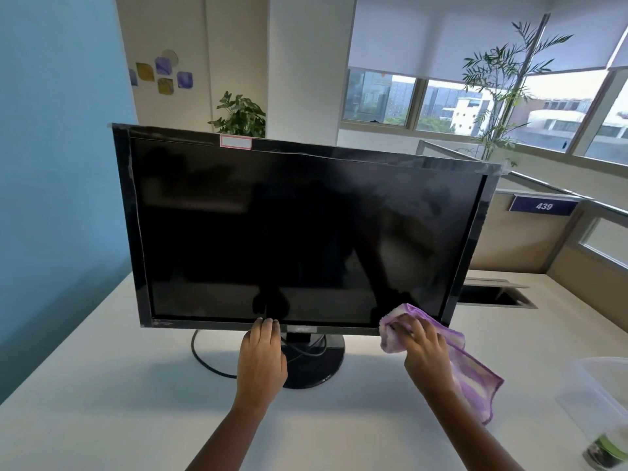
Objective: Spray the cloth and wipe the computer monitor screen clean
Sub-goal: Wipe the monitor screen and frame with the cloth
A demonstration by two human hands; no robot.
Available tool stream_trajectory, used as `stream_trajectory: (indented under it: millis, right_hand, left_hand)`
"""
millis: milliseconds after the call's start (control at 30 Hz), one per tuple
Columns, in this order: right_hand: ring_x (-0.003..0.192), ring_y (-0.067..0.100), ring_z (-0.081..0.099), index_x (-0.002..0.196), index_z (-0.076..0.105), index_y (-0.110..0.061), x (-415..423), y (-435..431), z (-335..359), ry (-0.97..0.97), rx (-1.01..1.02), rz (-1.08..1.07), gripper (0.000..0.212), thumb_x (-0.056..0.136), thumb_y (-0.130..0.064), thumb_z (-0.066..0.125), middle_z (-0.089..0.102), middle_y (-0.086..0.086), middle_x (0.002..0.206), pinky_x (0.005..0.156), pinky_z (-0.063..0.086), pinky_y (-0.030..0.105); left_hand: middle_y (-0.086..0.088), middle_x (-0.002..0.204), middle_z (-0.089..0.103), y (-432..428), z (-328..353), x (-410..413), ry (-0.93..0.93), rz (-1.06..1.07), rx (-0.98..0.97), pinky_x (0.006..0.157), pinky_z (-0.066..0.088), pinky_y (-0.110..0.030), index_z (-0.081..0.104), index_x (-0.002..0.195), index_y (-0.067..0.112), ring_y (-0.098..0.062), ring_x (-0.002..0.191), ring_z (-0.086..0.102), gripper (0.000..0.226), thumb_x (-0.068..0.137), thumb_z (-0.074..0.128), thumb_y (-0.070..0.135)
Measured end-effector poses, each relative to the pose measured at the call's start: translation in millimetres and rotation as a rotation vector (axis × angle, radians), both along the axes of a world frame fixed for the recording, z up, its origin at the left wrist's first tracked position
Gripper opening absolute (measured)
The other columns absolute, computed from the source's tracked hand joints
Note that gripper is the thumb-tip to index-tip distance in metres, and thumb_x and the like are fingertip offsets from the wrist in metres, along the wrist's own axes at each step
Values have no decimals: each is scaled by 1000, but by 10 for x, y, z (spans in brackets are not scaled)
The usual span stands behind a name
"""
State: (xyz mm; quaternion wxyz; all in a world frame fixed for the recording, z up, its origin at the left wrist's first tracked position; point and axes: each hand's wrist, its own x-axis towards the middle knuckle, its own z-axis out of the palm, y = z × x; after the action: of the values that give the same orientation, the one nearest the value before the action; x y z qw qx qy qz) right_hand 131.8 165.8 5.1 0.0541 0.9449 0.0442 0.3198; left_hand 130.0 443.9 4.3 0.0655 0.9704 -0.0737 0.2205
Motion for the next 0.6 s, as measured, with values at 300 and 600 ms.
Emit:
stream_trajectory:
  millis: [300, 600]
  right_hand:
    - [77, 42, 66, 90, 73, -3, -14, 561, -117, 11, 302, -14, 66, 30, 24, 72, 70, 21, 93, 55, 58, 43]
    - [71, 30, 67, 91, 74, -11, 55, 421, -115, -4, 98, 120, 56, 39, 9, 76, 71, 11, 92, 52, 57, 32]
  left_hand:
    - [-17, 91, 72, -124, -17, 1, 32, 59, -32, 63, 59, -34, 69, 93, -4, -30, 79, 70, 50, 46, 84, 5]
    - [-22, 93, 70, -261, 3, -34, 91, 140, -23, 66, 59, -38, 67, 96, -7, -35, 85, 68, 54, 46, 83, 7]
